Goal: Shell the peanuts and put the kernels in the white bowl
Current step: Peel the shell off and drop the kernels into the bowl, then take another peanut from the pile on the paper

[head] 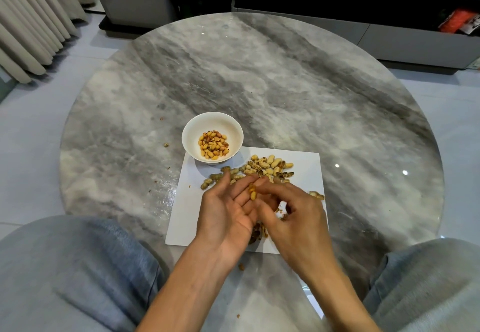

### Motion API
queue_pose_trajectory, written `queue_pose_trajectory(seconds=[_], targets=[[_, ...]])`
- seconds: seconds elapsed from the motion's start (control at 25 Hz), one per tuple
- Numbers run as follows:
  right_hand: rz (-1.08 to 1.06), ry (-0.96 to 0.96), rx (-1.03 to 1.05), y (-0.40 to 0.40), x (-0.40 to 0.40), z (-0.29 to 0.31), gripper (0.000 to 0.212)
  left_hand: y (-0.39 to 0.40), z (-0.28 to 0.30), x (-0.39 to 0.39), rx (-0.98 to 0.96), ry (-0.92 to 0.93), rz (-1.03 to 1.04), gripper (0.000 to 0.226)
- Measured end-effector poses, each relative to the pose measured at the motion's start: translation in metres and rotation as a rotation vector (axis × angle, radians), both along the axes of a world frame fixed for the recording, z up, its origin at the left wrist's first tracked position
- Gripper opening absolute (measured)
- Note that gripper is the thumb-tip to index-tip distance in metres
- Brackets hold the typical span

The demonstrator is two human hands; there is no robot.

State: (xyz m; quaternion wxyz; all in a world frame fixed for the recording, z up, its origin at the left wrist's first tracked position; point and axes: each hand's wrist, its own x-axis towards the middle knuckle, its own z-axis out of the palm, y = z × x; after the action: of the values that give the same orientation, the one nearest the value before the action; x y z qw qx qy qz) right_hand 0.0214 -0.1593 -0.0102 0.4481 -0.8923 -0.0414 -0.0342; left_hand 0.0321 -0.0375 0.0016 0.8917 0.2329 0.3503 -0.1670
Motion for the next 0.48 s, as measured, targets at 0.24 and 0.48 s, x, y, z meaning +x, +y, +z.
queue_pose_trajectory(seconds=[0.24,0.48], targets=[[-0.075,0.133,-0.009,0.007,0.010,-0.010,0.007,-0.001,0.002,-0.001,-0.013,-0.029,-0.032,0.064],[-0.105,0.201,0.227,0.013,0.026,0.014,0.010,0.007,-0.004,-0.010,0.296,-0.033,-0.170,0.043]])
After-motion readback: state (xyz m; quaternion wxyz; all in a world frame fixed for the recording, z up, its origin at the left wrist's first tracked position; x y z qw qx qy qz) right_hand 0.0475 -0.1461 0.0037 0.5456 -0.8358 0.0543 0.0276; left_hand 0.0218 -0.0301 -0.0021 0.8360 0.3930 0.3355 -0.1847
